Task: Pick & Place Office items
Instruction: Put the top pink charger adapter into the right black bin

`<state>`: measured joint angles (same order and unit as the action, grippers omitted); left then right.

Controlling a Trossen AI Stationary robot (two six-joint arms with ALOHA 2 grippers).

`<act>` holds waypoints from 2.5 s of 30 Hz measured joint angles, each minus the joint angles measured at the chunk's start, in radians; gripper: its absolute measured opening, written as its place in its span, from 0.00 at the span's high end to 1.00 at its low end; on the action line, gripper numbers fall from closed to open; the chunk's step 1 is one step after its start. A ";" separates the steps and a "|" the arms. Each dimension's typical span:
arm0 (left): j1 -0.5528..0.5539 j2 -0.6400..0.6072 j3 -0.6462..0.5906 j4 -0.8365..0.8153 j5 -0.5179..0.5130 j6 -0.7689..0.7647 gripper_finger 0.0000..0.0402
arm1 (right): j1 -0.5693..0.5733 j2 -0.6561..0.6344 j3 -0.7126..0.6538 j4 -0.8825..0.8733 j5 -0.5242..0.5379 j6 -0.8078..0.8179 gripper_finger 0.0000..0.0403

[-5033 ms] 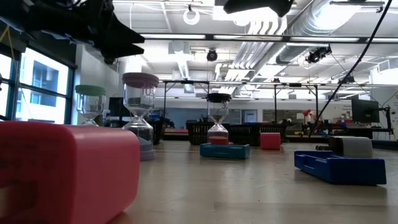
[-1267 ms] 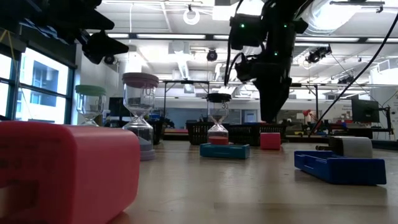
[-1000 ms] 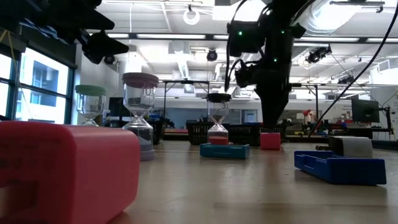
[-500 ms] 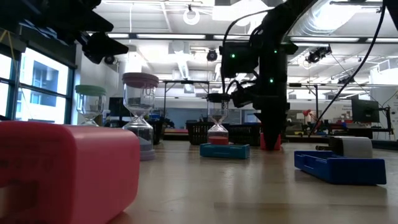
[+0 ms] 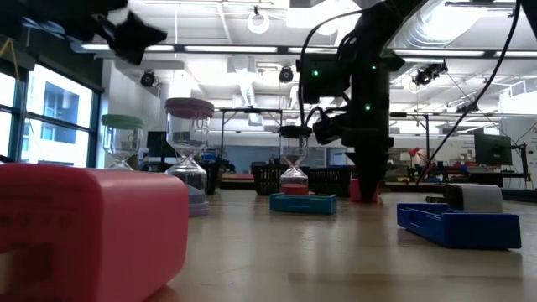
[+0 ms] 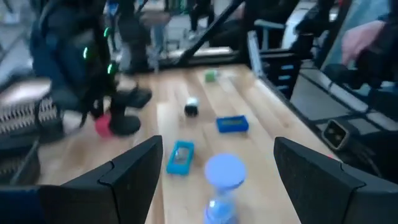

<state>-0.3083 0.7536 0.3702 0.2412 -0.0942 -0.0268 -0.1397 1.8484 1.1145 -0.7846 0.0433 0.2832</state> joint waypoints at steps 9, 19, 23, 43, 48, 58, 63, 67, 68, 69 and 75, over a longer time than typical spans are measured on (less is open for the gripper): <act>-0.069 0.000 0.000 0.023 -0.184 0.017 0.25 | 0.065 -0.045 0.056 -0.187 0.095 0.062 0.66; -0.024 0.000 0.002 -0.014 -0.156 -0.049 0.25 | -0.013 -0.165 0.275 -0.325 0.213 0.110 0.66; 0.035 0.000 0.002 -0.068 -0.147 -0.049 0.25 | -0.138 -0.167 0.337 -0.308 0.191 0.070 0.66; 0.430 0.000 0.002 -0.157 0.145 0.062 0.25 | -0.456 -0.025 0.340 -0.122 -0.022 0.004 0.66; 0.516 0.000 0.002 -0.160 0.234 0.056 0.25 | -0.488 0.042 0.340 -0.116 -0.020 0.007 0.66; 0.567 0.000 0.001 -0.159 0.359 0.029 0.25 | -0.504 0.160 0.340 -0.089 -0.022 0.003 0.66; 0.566 0.000 0.001 -0.147 0.360 0.041 0.25 | -0.502 0.189 0.340 -0.076 -0.009 -0.002 0.66; 0.566 0.000 0.000 -0.147 0.359 0.061 0.25 | -0.495 0.185 0.340 -0.047 -0.012 -0.009 0.55; 0.566 0.000 0.000 -0.147 0.358 0.058 0.25 | -0.495 0.182 0.340 -0.044 -0.021 -0.021 0.49; 0.566 0.000 0.000 -0.145 0.358 0.056 0.25 | -0.495 0.179 0.340 -0.044 -0.024 -0.027 0.44; 0.566 0.000 0.000 -0.158 0.358 0.052 0.25 | -0.495 0.138 0.340 -0.047 -0.016 -0.029 0.20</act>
<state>0.2581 0.7536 0.3706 0.0831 0.2634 0.0252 -0.6350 1.9863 1.4540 -0.8316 0.0273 0.2543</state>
